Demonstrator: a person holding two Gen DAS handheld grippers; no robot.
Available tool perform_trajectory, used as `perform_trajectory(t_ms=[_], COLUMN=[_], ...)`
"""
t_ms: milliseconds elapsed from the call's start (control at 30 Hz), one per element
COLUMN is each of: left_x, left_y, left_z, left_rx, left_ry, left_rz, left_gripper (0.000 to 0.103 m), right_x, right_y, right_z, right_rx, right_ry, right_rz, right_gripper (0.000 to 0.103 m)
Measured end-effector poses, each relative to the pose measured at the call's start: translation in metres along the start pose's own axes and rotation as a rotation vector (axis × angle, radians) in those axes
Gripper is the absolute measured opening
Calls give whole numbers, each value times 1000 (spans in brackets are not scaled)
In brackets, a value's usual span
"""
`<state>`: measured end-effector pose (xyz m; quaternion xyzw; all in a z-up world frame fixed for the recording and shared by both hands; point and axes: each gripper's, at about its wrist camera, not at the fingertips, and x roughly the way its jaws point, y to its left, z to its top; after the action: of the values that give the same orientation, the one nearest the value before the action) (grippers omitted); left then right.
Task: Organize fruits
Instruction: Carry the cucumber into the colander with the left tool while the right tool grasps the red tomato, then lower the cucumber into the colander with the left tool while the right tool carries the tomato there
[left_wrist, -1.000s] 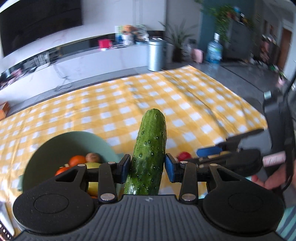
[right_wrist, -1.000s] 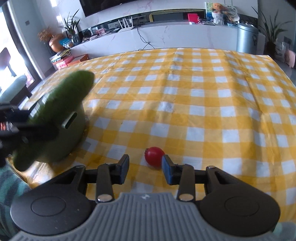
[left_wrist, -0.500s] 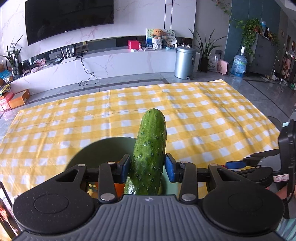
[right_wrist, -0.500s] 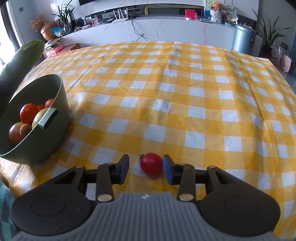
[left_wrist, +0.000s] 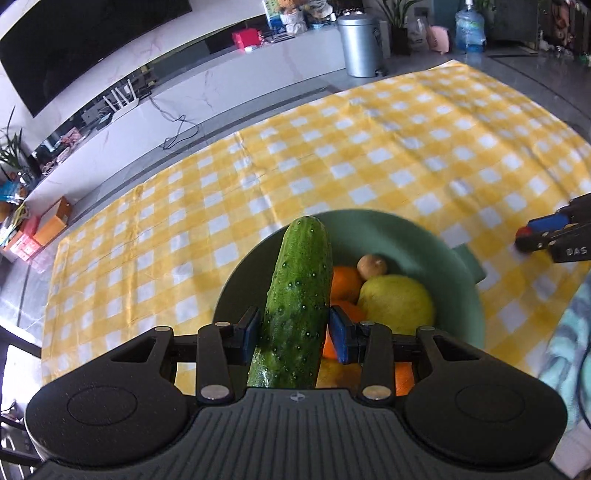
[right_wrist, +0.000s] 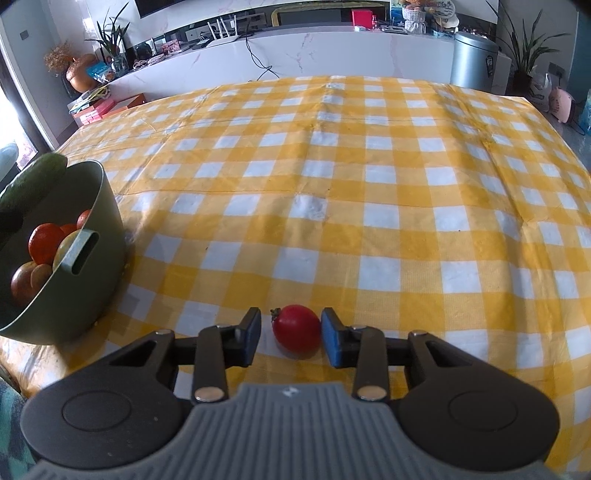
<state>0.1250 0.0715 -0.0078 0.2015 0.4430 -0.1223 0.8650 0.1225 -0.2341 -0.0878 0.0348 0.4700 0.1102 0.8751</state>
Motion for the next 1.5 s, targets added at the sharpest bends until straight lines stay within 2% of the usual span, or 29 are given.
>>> perform_trajectory(t_ms=[167, 500, 700, 933, 1100, 1200, 1500], left_x=[8, 16, 15, 13, 4, -5, -31], left_y=[3, 1, 4, 5, 15, 20, 15], left_z=[-7, -10, -11, -13, -18, -18, -24], left_rx=[-45, -75, -103, -134, -201, -239, -306], left_ry=[-22, -58, -62, -68, -103, -135, -165], left_rz=[50, 95, 84, 75, 32, 8, 6], left_gripper=[45, 45, 46, 47, 51, 52, 57], right_x=[0, 1, 3, 3, 1, -2, -25], right_y=[-1, 0, 2, 3, 4, 5, 12], right_z=[-1, 0, 0, -1, -1, -2, 0], right_rx=[1, -1, -5, -15, -15, -22, -3], right_ry=[4, 13, 17, 16, 10, -5, -67], right_rz=[4, -3, -24, -36, -36, -33, -12], right_gripper=[34, 32, 24, 24, 24, 24, 23])
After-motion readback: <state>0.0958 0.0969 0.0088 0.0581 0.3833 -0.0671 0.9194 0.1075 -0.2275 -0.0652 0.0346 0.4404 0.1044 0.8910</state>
